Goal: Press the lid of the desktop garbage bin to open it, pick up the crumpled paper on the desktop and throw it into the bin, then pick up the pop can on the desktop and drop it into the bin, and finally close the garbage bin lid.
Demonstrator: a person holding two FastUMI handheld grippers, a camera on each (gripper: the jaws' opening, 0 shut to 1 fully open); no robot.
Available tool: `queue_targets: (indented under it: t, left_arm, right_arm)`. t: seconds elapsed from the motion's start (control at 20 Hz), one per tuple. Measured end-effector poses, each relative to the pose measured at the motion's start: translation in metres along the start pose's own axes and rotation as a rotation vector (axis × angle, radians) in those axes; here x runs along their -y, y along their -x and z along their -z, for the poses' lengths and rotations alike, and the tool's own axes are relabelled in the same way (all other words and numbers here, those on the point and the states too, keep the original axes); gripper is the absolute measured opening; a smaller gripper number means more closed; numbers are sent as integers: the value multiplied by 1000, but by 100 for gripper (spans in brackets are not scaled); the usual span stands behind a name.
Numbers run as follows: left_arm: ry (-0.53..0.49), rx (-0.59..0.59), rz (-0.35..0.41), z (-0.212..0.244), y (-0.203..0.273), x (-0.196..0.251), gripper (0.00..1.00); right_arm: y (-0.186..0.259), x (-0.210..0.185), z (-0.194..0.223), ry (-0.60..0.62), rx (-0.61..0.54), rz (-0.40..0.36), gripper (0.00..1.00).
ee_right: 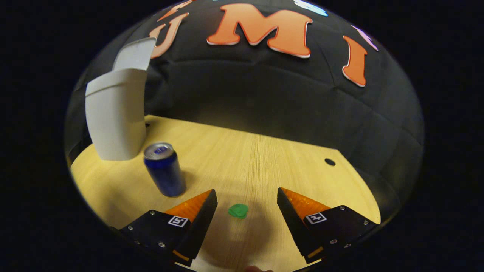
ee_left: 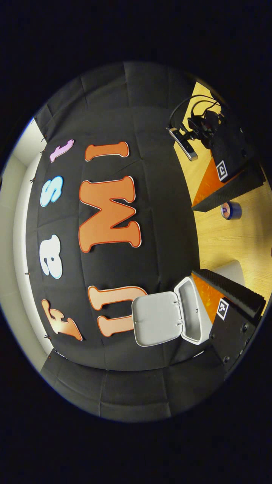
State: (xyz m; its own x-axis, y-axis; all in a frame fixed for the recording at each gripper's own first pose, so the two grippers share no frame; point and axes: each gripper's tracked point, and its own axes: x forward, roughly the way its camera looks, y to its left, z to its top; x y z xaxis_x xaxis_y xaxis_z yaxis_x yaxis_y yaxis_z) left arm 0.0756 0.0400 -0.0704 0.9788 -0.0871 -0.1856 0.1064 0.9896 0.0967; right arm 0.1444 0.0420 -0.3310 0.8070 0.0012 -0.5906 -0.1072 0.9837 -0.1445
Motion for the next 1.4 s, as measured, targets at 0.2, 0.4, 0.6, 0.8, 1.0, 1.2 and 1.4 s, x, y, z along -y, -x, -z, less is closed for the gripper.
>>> queue_targets:
  t: [0.2, 0.4, 0.6, 0.8, 1.0, 1.2, 1.4]
  left_arm:
    - [-15, -25, -2, 5, -17, -3, 96]
    - [-9, -54, -3, 14, -26, 1, 96]
    - [-10, -75, 3, 18, -32, 6, 96]
    - [-13, -75, 20, 17, -31, 16, 96]
    - [-15, -49, 11, 7, -25, 15, 95]
    - [3, -7, -20, -7, -14, 3, 94]
    - [46, 46, -106, -23, 11, -35, 94]
  right_arm:
    - [-13, 7, 18, -13, -53, -11, 96]
    - [-21, -5, 24, -9, -59, -45, 90]
    - [-27, -4, 26, -50, -77, -36, 54]
    - [-26, -4, 28, -45, -89, -36, 26]
    - [-11, 1, -4, -122, -53, -61, 16]
    - [31, -4, -108, -198, 123, -122, 14]
    - [80, -60, -236, -200, 292, -241, 15]
